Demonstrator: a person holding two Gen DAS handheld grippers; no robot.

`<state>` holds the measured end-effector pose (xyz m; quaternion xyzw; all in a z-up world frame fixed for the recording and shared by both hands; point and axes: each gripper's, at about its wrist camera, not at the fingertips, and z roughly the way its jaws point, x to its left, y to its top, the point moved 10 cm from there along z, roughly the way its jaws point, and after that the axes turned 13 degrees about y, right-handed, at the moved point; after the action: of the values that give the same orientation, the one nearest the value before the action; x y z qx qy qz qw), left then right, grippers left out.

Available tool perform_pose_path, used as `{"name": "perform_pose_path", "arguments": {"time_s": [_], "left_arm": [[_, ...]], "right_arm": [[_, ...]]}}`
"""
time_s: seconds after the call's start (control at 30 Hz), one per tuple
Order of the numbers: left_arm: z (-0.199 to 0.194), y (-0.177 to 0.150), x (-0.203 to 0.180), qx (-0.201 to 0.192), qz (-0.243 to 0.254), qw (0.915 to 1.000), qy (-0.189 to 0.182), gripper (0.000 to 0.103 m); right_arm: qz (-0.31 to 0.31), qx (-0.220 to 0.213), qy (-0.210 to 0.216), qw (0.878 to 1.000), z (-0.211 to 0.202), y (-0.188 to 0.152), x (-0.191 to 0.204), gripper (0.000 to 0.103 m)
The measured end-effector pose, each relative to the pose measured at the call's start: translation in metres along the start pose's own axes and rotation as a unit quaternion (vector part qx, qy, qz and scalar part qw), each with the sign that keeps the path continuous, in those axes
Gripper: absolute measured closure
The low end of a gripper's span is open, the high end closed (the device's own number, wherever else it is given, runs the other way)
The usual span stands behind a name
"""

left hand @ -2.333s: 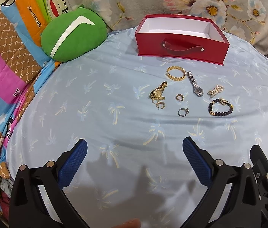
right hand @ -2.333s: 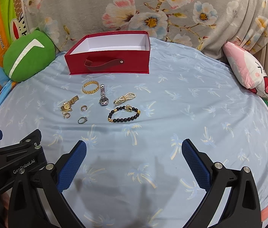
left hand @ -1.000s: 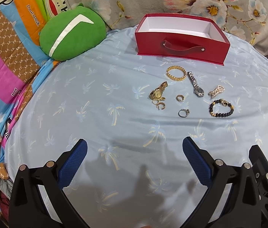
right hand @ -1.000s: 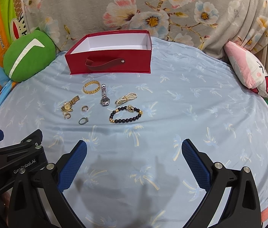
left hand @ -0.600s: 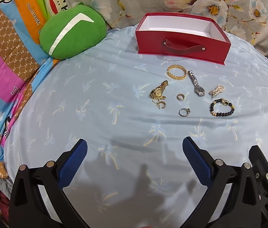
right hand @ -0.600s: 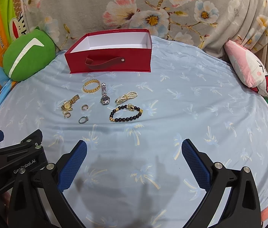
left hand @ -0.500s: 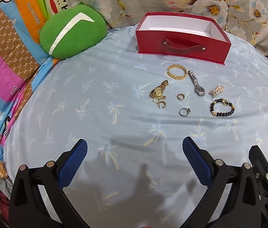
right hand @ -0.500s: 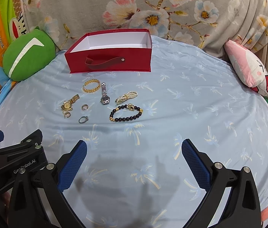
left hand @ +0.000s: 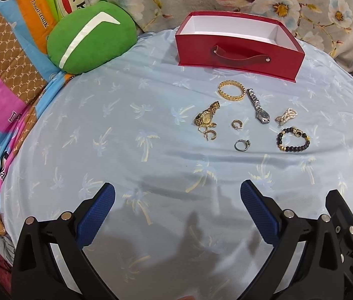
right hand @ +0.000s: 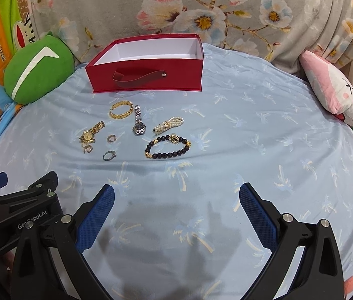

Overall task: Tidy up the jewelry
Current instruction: 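Grasp the gold watch with the left tool while the right tool grasps the pearl bracelet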

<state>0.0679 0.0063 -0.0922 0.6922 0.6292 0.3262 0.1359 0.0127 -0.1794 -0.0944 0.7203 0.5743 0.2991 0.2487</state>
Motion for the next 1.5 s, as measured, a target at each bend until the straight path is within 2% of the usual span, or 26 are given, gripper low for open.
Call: {"name": "perform_pose_path", "arguments": {"time_s": [0.37, 0.73, 1.0, 1.2, 1.33, 1.4, 1.5], "left_arm": [[0.036, 0.02, -0.015, 0.019, -0.007, 0.9994, -0.026, 0.005], [0.084, 0.042, -0.021, 0.047, -0.02, 0.998, -0.038, 0.005], [0.113, 0.061, -0.031, 0.057, -0.03, 0.9965, -0.054, 0.006], [0.123, 0.072, -0.048, 0.054, -0.019, 0.9962, -0.065, 0.014], [0.129, 0.072, -0.06, 0.061, -0.003, 0.9954, -0.073, 0.028], [0.129, 0.073, -0.063, 0.054, 0.004, 0.996, -0.071, 0.033], [0.127, 0.076, -0.066, 0.048, 0.009, 0.9961, -0.074, 0.046]], "right_arm": [[0.02, 0.014, 0.019, 1.0, 0.049, 0.027, -0.023, 0.005], [0.036, 0.032, 0.037, 0.998, 0.091, 0.041, -0.038, 0.029], [0.041, 0.04, 0.033, 0.998, 0.104, 0.041, -0.044, 0.03], [0.046, 0.037, 0.027, 0.998, 0.106, 0.044, -0.049, 0.03], [0.043, 0.036, 0.025, 0.998, 0.105, 0.046, -0.05, 0.03], [0.042, 0.037, 0.026, 0.998, 0.106, 0.046, -0.049, 0.03], [0.041, 0.038, 0.026, 0.998, 0.106, 0.046, -0.048, 0.03]]}}
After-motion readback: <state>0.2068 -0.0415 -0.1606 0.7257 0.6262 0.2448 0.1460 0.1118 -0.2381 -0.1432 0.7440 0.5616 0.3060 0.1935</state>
